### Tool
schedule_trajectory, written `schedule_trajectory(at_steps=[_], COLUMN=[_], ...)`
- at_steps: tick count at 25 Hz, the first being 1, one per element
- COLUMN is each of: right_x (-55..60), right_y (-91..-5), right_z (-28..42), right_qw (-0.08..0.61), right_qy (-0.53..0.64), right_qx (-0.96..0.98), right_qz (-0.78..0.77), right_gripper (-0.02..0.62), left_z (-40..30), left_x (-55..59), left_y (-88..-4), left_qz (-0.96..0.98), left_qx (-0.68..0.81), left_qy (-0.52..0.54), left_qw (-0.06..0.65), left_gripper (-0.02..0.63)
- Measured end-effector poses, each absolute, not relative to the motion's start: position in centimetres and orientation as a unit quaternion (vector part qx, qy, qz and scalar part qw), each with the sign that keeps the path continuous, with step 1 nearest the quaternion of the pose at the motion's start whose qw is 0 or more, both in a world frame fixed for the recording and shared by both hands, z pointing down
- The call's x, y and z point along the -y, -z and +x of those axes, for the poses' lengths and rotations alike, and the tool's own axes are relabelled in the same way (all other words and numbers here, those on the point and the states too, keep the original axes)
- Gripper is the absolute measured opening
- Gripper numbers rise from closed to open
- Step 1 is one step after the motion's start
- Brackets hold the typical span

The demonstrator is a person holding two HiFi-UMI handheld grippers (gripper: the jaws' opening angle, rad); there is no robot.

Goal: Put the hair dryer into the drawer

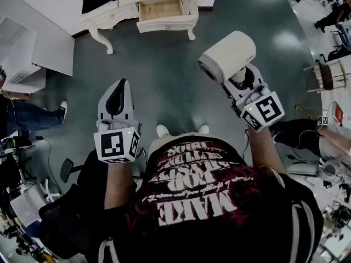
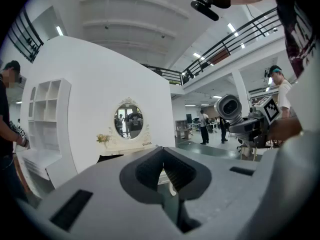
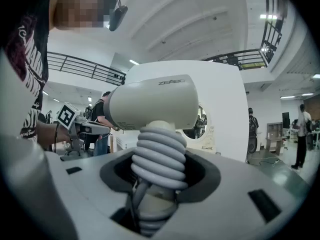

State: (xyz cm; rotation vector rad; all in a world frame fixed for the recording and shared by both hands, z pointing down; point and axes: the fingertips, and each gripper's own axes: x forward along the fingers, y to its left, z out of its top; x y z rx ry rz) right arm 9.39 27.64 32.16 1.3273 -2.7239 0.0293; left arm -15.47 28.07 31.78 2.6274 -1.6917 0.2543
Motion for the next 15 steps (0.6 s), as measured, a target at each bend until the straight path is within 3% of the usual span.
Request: schedule_trajectory(at_steps=[9, 15], right_x=[-33.3, -34.8], right_y=[-32.1, -31.2], right_z=[17.0, 19.7], right_qw=[0.056, 0.032], right_qy=[-0.003, 0.004], right_qx=[0.911, 0.918], right_qz=[0.409, 0.396], right_gripper=[0.212, 0.212], left_z=[-5.4, -4.6], left_x=[-33.2, -36.6], left_y=[-31.4, -32.0], left_qz=[0.838, 0.819], left_qx=[0.543, 0.570], left_qy=[-0.050, -0.074], left_qw=[0.004, 0.005], left_gripper=[0.005, 0.005])
